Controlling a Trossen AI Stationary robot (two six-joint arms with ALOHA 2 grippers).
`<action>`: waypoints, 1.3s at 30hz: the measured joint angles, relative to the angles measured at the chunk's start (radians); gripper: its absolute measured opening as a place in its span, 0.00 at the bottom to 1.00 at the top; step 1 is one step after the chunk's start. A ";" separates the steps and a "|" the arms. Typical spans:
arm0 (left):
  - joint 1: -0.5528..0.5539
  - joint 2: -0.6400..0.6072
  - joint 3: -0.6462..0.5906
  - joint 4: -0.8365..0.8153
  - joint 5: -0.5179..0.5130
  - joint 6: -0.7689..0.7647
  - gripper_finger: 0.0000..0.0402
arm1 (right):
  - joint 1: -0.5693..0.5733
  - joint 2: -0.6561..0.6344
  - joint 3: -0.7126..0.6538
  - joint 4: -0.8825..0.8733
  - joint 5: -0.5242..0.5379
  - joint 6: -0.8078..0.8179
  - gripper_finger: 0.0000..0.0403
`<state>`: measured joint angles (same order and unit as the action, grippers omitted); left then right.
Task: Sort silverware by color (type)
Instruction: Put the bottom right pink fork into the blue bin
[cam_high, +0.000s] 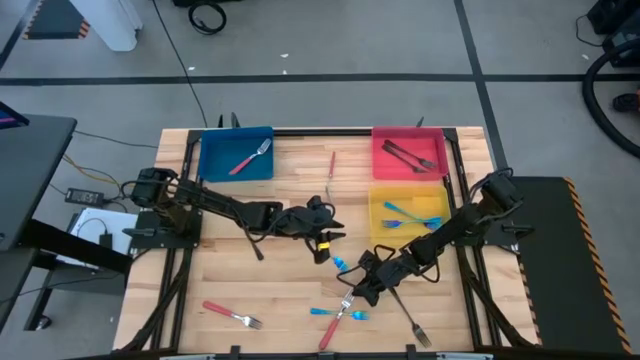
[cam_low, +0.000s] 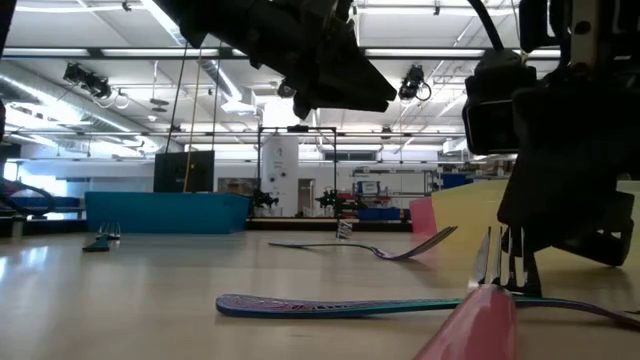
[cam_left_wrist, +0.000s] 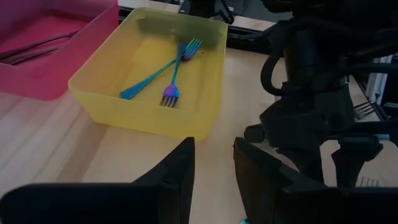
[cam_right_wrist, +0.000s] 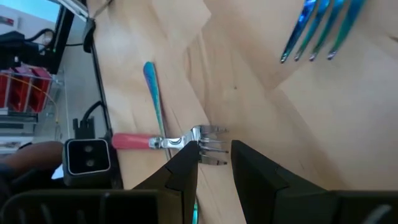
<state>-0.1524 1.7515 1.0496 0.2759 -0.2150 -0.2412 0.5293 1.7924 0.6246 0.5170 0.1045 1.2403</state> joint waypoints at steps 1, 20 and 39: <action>-0.003 0.000 0.000 -0.002 -0.001 -0.001 0.27 | -0.001 0.001 0.001 0.002 -0.005 -0.008 0.26; -0.009 0.000 0.000 -0.018 0.000 -0.002 0.27 | -0.034 0.019 0.011 0.013 -0.047 -0.044 0.15; 0.000 0.000 0.000 -0.067 0.000 0.003 0.27 | -0.097 -0.054 0.004 -0.041 -0.100 -0.225 0.01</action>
<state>-0.1528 1.7515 1.0496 0.2091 -0.2152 -0.2386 0.4323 1.7381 0.6287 0.4757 0.0049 1.0157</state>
